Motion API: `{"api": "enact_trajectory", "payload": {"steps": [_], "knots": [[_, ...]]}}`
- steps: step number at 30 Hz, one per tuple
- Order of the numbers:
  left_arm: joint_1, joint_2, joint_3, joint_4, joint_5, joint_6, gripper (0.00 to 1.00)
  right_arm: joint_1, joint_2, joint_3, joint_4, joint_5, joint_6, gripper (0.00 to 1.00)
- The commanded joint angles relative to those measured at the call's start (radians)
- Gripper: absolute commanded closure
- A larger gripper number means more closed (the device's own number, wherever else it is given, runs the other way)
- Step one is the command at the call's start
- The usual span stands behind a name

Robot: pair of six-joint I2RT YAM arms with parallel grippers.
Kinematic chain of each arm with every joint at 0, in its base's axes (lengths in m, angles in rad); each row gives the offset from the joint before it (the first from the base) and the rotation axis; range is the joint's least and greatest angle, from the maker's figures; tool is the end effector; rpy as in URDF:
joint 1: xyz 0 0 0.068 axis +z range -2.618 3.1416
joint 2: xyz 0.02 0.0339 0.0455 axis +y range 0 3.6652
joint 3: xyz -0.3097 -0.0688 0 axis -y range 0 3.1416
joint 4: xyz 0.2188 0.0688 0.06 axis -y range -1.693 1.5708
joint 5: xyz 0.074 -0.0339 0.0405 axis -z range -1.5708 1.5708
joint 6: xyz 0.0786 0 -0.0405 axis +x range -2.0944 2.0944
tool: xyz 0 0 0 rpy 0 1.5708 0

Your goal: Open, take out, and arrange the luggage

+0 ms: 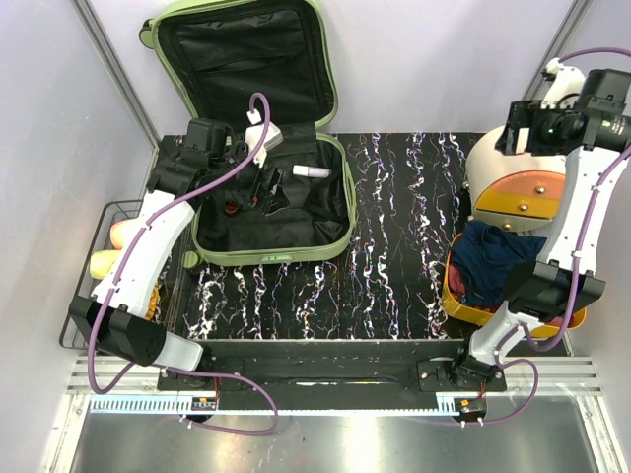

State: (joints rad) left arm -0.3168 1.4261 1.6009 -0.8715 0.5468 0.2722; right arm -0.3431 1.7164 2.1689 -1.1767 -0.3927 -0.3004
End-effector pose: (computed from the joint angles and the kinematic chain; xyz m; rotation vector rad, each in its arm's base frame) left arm 0.2615 -0.1287 0.4265 0.9164 2.0260 -0.6411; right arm 0.3353 -0.0878 0.4724 -0.1517 2.2263 0.1028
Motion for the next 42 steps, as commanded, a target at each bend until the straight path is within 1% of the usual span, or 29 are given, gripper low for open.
{"api": "enact_trajectory", "payload": {"steps": [1,3,6,9,11,14,17,20,21,23,24,26,30,36,38,40,41,42], "knots": [[0.004,0.010,0.018,0.091,0.042,-0.005,0.01,-0.072,0.089,0.153,-0.047,0.047,0.050,0.05],[0.005,0.010,0.013,0.123,0.021,-0.002,0.01,-0.099,0.147,0.225,-0.078,0.051,0.076,0.04],[0.004,0.026,0.019,0.155,0.013,-0.002,0.01,-0.114,0.219,0.316,-0.104,0.097,0.052,0.04],[0.005,0.074,0.048,0.151,0.022,-0.013,0.01,-0.116,0.279,0.360,-0.112,0.152,0.017,0.03],[0.004,0.112,0.099,0.108,0.024,-0.010,0.01,-0.114,0.314,0.390,-0.130,0.181,0.003,0.02],[0.004,0.131,0.097,0.104,0.024,0.012,0.01,-0.126,0.368,0.388,-0.143,0.225,-0.016,0.00],[0.005,0.158,0.119,0.095,0.024,0.016,0.01,-0.145,0.416,0.394,-0.161,0.183,-0.008,0.00],[0.012,0.181,0.136,0.095,0.027,0.018,0.01,-0.146,0.460,0.413,-0.231,0.076,0.010,0.00],[0.013,0.188,0.142,0.095,0.028,0.016,0.01,-0.148,0.475,0.411,-0.263,-0.005,0.023,0.00],[0.019,0.206,0.154,0.095,0.039,0.013,0.01,-0.148,0.482,0.381,-0.282,-0.084,0.064,0.02],[0.021,0.211,0.159,0.095,0.042,0.010,0.01,-0.146,0.483,0.367,-0.290,-0.154,0.076,0.04],[0.027,0.233,0.178,0.095,0.047,-0.001,0.01,-0.139,0.479,0.336,-0.290,-0.201,0.095,0.06],[0.038,0.267,0.214,0.095,0.073,-0.024,0.01,-0.108,0.477,0.333,-0.319,-0.299,0.086,0.07],[0.042,0.310,0.241,0.095,0.097,-0.048,0.01,-0.043,0.489,0.321,-0.353,-0.327,0.041,0.09],[0.044,0.316,0.246,0.095,0.097,-0.048,0.01,-0.042,0.491,0.348,-0.342,-0.333,0.043,0.09],[0.045,0.323,0.252,0.097,0.093,-0.050,0.01,-0.043,0.494,0.391,-0.337,-0.295,0.043,0.09],[0.047,0.324,0.255,0.095,0.091,-0.053,0.01,-0.045,0.491,0.438,-0.331,-0.276,0.041,0.08],[0.045,0.327,0.261,0.095,0.093,-0.053,0.01,-0.050,0.489,0.459,-0.330,-0.229,0.040,0.08]]}}
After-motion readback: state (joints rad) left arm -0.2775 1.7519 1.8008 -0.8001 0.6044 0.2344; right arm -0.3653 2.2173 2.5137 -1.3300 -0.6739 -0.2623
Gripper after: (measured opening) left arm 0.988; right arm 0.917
